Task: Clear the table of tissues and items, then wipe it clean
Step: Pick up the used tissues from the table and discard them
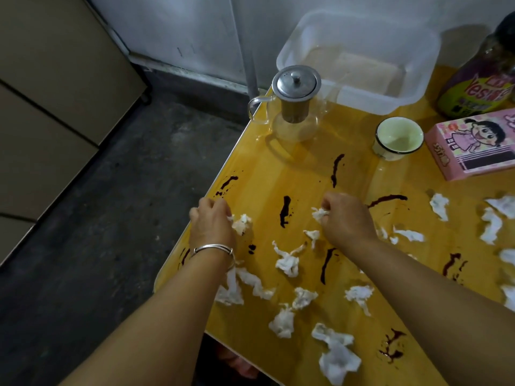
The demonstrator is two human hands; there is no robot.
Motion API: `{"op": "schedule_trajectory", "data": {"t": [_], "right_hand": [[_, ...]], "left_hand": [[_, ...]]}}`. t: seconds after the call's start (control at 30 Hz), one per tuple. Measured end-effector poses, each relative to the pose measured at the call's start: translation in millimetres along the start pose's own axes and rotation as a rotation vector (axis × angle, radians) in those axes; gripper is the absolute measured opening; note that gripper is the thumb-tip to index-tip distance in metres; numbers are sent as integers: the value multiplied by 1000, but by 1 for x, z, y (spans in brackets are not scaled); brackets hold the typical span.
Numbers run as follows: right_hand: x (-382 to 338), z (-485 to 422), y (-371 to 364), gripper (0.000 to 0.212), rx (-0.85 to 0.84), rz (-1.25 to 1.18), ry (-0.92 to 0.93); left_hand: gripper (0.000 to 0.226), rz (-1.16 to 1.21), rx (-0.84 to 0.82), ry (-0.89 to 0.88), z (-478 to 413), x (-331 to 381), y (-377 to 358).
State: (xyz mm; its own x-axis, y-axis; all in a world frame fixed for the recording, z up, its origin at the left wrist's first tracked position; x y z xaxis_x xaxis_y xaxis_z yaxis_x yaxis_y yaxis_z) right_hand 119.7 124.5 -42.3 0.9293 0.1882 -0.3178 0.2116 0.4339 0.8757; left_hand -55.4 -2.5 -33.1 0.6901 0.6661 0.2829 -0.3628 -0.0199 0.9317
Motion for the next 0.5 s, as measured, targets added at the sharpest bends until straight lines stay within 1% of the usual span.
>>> {"op": "schedule_trajectory", "data": {"t": [0.07,0.17,0.27,0.3,0.33,0.37,0.4,0.43,0.47,0.5], "right_hand": [[-4,10,0,19,-10,-57,21],[-11,21,-11,24,-99,8,53],[-20,30,-21,30,-191,52,5],[-23,34,-23,38,-223,69,-11],[-27,38,-26,52,-249,109,-11],[-30,43,-29,66,-263,166,7],[-34,48,-31,76,-262,222,33],[-36,52,-34,78,-252,255,56],[-37,55,-37,74,-237,267,69],[-37,56,-40,64,-214,258,82]], "left_hand": [[13,-4,-11,30,6,-8,-3],[15,30,-23,50,8,-7,-7],[18,87,-39,50,5,-1,-12],[24,107,-44,60,4,1,-13],[33,124,-53,77,3,2,-15],[44,129,-68,99,2,2,-16],[53,112,-83,113,1,3,-17],[58,75,-95,113,0,4,-18],[60,32,-104,103,-1,6,-19],[59,-2,-107,89,-2,7,-20]]}}
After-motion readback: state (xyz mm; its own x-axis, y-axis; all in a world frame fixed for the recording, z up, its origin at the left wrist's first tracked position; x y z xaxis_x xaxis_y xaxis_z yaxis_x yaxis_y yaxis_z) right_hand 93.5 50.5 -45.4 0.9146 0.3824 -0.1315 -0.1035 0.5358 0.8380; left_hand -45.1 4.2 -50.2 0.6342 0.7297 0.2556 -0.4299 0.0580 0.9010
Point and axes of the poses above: each hand's wrist, its own z-axis away from the middle knuckle, its own y-axis out of the back of the hand, x = y × z, the point moved 5 cm from there along -z, towards the middle knuckle, and after that the axes turned 11 degrees about -y, right-handed, at the moved point
